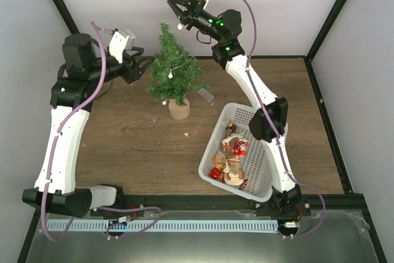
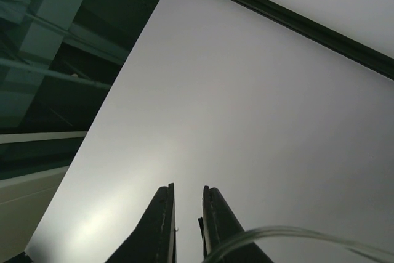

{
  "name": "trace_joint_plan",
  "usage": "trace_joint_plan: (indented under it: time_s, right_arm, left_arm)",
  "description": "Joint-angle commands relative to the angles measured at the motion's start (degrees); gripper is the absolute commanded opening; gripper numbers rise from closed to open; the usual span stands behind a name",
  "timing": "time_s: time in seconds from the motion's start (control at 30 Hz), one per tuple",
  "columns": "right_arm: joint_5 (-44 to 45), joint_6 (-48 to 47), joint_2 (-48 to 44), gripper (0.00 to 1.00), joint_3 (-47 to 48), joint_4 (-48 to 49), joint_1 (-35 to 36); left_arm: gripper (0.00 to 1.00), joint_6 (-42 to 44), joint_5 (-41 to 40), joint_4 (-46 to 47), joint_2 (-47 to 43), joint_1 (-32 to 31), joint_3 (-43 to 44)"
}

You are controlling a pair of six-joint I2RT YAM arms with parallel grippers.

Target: Decorate the small christmas tree

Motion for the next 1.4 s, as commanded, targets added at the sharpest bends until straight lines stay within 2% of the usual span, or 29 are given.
trace_joint_plan:
  time_s: [0.0,0.13,0.27,0.37,0.5,0.7,0.93,1.37]
  right_arm:
    - [-0.3,0.2,-2.8,0.08,1.4,2.1,0.3]
    - [-0.6,1.1,-3.0,0.07,1.4,2.9,1.0]
    - [-1.9,0.6,-4.1,0.06,0.9,3.1,1.7]
    - [-2.6,0.5,-5.8,0.06,-1.3,3.9,1.8]
    - [-3.6,0.3,-7.2,0.05,-3.0,4.6,1.9]
    - [-5.1,0.6,-9.3,0.04,-6.3,6.5,1.8]
    - [-6.3,0.8,-11.9,0.03,-10.4,8.5,1.9]
    - [-6.8,1.6,-14.5,0.02,-16.3,12.1,2.3]
  left_arm:
    - [0.52,-2.4,2.5,2.6,2.8,-1.4,4.1]
    - [0.52,1.1,-1.1,-0.5,7.0,-6.6,9.6]
    - [0.50,1.5,-3.4,1.4,8.8,-8.9,10.9]
    - [0.48,0.9,-1.7,1.0,10.9,-9.1,14.5]
    - [0.38,-0.8,-0.4,2.0,13.1,-9.4,16.6]
    - [0.34,-1.7,3.9,1.4,16.4,-9.7,19.2]
    - [0.44,-1.8,3.2,1.6,18.3,-10.1,20.5]
    - [0.49,-3.2,3.0,1.9,21.8,-11.0,25.3]
